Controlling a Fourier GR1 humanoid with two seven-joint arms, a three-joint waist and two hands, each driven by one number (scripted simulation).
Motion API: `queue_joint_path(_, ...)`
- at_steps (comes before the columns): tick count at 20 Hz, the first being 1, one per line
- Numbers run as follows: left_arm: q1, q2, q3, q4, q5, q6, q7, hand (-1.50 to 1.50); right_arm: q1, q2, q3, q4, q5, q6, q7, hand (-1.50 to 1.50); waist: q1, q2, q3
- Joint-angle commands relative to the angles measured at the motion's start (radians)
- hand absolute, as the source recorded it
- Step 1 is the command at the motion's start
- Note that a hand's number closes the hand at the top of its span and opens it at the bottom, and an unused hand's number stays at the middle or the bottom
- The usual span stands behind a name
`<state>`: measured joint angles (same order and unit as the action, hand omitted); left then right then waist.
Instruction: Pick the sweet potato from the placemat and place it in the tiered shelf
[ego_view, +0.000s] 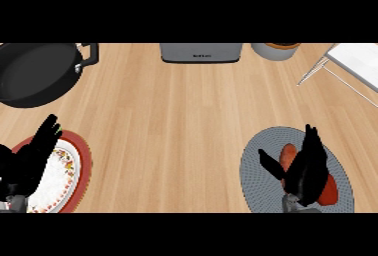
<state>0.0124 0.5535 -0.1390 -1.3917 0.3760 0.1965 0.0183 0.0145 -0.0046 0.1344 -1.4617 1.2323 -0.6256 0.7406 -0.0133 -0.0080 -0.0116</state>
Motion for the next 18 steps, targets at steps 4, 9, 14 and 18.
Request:
queue_joint_path(4, -0.016, 0.014, 0.011, -0.006, -0.001, -0.011, 0.004, 0.00, -0.015, 0.004, 0.101, -0.036, 0.112, 0.507, 0.311, -1.50, 0.019, 0.003, 0.003)
queue_joint_path(9, -0.004, 0.004, 0.009, 0.010, 0.005, -0.035, -0.002, 0.00, -0.135, 0.004, 0.138, -0.145, 0.103, 0.868, 0.492, -1.50, 0.019, 0.004, 0.006)
queue_joint_path(14, 0.024, 0.010, 0.028, 0.016, 0.005, -0.056, -0.022, 0.00, -0.094, 0.004, 0.143, -0.233, 0.082, 1.047, 0.544, -1.50, 0.012, 0.004, 0.010)
queue_joint_path(18, -0.003, -0.005, 0.032, 0.044, -0.003, -0.065, -0.020, 0.00, -0.164, 0.004, 0.149, -0.273, 0.055, 1.114, 0.614, -1.50, 0.014, 0.006, 0.010)
